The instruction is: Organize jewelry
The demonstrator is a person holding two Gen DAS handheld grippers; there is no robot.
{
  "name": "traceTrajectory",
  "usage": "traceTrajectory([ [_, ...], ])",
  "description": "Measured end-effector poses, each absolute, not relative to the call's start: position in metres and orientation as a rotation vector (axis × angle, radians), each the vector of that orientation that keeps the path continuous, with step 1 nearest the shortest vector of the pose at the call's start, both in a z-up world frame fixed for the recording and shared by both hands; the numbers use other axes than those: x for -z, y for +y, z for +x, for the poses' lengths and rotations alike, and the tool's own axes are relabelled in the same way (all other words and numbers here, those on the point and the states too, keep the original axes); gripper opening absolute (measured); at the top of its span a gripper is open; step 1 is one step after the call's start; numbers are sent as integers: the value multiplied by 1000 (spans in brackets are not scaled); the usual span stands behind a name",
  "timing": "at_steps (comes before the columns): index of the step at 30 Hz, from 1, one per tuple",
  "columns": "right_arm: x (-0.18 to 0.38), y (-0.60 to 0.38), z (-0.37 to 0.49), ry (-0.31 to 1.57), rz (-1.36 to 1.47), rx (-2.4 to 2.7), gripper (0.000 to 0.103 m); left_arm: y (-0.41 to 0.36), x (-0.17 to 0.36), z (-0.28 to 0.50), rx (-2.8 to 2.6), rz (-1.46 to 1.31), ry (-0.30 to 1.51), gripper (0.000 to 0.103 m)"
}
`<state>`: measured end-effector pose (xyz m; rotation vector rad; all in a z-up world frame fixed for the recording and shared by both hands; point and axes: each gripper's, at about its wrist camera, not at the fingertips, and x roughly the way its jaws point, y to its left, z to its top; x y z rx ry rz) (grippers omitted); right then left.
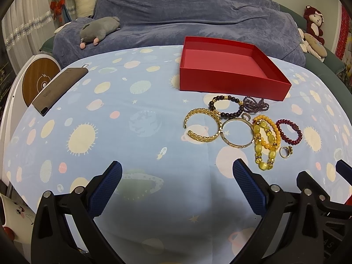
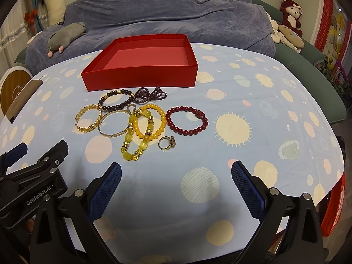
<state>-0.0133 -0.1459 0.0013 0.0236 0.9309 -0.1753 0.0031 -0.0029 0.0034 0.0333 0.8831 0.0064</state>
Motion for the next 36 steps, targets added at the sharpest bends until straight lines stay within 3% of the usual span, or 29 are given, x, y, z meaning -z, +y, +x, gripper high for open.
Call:
traceTrajectory([
  [36,-3,-143,-13,927,21,171,96,1,-2,3,0,21,885,96],
])
